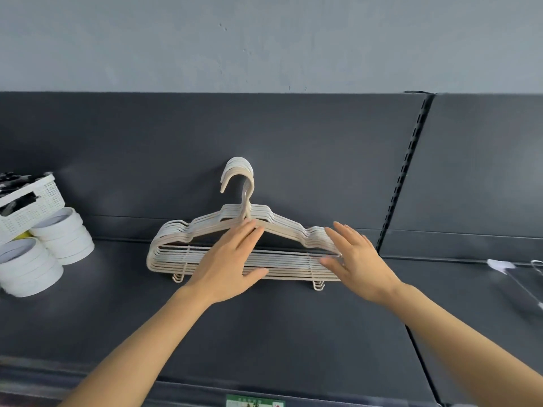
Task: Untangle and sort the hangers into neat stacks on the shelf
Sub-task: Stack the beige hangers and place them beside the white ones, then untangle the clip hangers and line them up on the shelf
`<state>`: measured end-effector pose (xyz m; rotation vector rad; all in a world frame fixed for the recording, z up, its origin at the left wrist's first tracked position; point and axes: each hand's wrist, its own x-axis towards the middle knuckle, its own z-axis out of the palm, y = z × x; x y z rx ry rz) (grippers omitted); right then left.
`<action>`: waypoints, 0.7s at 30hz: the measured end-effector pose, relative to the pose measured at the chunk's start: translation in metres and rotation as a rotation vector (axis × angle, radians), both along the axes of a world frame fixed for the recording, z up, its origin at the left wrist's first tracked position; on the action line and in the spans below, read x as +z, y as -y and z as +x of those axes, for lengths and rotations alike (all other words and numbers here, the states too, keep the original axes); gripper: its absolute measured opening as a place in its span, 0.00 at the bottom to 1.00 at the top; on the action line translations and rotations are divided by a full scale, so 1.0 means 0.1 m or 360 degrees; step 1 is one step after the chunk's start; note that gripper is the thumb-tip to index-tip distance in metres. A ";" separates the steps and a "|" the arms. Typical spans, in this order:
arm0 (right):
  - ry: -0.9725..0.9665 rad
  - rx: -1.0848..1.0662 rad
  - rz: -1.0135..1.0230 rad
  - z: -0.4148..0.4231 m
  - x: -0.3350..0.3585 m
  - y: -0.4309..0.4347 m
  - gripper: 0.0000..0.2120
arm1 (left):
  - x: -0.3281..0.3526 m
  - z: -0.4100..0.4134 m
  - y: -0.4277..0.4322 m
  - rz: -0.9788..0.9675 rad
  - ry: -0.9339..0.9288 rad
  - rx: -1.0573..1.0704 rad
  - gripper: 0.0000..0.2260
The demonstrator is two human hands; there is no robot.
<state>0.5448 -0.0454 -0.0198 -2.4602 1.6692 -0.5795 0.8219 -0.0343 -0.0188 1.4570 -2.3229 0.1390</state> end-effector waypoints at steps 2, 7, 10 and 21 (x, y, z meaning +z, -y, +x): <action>0.0038 -0.0034 -0.0006 -0.18 -0.02 -0.13 0.27 | -0.01 -0.19 -0.04 -0.0105 0.0055 -0.0105 0.32; 0.0143 -0.0228 0.0073 -0.66 -0.07 -0.40 0.28 | 0.01 -0.75 -0.12 -0.0131 0.0017 -0.0296 0.30; 0.0185 -0.0276 0.0074 -1.01 -0.09 -0.56 0.27 | 0.01 -1.12 -0.15 -0.0088 0.0063 -0.0378 0.30; 0.0209 -0.0473 0.0092 -2.96 -0.17 -1.18 0.27 | -0.20 -3.24 -0.54 0.0360 -0.0053 -0.0404 0.29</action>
